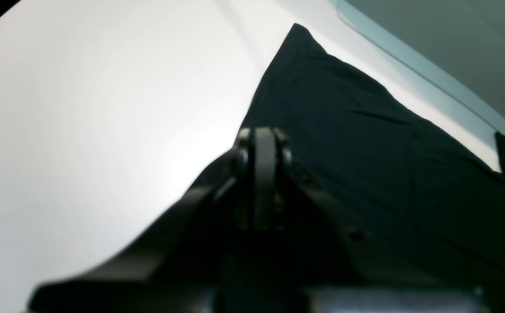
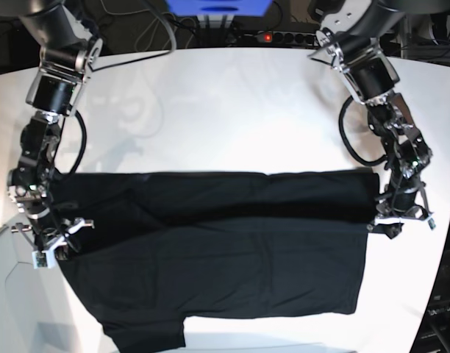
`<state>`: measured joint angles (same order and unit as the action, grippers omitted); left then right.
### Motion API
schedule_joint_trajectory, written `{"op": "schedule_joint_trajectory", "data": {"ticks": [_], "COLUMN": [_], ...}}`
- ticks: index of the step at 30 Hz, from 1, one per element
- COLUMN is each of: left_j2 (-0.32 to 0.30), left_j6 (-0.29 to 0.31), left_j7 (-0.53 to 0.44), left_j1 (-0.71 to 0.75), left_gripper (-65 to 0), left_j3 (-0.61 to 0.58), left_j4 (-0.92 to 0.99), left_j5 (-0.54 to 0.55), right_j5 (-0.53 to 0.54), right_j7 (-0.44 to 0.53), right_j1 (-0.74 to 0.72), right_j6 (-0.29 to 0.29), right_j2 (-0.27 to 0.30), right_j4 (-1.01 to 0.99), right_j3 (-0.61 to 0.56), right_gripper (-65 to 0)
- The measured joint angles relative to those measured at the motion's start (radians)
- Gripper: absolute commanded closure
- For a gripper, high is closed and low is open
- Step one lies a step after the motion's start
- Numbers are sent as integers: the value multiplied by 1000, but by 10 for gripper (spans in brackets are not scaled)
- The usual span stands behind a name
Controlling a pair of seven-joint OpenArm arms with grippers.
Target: Fold the T-shirt properly
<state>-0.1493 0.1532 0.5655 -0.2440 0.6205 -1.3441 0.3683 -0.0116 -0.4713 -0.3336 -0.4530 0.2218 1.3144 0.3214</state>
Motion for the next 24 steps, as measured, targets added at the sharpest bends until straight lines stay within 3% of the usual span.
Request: {"op": "schedule_joint_trajectory", "data": {"ticks": [15, 24], "left_j2": [-1, -42], "left_j6": [2, 0], "left_j7": [-27, -27], "left_j1": [-77, -105], "left_gripper": [-2, -2], "left_j3": [-6, -55], "left_j4": [21, 139], "left_j5": [2, 0], "right_j5": [0, 0], "right_j7": [1, 0], "right_j1": [1, 1], "right_j6": [0, 0], "right_j2": [0, 0], "right_j4": [0, 0], "right_j3": [0, 2], "right_gripper": [0, 0]}}
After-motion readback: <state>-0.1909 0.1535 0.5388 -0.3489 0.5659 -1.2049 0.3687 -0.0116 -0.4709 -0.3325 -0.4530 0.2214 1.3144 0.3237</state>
